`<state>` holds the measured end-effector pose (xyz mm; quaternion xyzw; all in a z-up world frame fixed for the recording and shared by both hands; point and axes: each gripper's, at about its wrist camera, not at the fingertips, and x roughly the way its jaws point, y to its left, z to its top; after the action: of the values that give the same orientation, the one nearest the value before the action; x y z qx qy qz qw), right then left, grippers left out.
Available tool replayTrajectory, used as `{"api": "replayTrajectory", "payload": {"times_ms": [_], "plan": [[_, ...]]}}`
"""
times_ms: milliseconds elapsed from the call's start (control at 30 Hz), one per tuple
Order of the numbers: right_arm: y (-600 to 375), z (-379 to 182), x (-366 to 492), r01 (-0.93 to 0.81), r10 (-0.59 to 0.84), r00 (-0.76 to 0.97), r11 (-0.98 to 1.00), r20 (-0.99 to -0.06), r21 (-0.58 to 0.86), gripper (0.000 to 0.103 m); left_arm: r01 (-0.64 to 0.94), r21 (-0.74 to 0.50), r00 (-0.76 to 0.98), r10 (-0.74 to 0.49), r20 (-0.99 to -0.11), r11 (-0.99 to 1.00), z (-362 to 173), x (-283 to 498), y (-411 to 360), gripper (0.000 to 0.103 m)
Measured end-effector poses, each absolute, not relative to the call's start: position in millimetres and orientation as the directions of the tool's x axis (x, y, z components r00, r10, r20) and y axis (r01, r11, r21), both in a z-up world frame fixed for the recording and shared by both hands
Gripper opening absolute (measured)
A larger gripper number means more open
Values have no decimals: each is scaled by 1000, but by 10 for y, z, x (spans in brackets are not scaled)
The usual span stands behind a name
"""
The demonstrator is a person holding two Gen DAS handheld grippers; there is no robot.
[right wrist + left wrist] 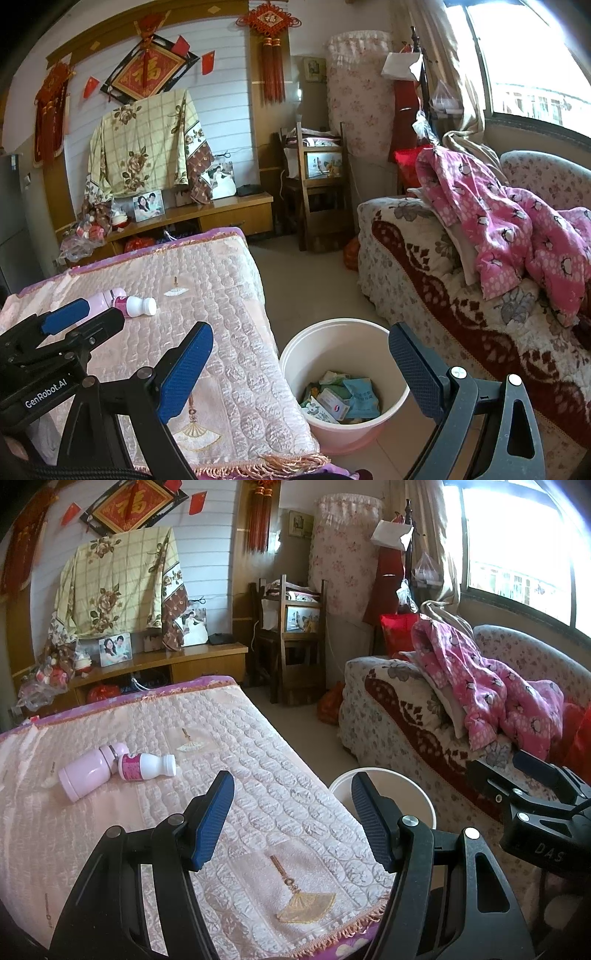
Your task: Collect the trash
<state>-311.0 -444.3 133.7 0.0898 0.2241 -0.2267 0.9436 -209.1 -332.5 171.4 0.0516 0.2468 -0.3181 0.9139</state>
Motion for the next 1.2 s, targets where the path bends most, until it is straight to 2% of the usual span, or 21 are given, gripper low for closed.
{"api": "replayTrajectory", "payload": {"times_ms": [1200], "plan": [[-4492, 1286, -3078, 464, -381, 791, 883, -478, 64, 95, 613, -64, 670, -561, -486, 788, 1674, -2092, -3329, 65]]}}
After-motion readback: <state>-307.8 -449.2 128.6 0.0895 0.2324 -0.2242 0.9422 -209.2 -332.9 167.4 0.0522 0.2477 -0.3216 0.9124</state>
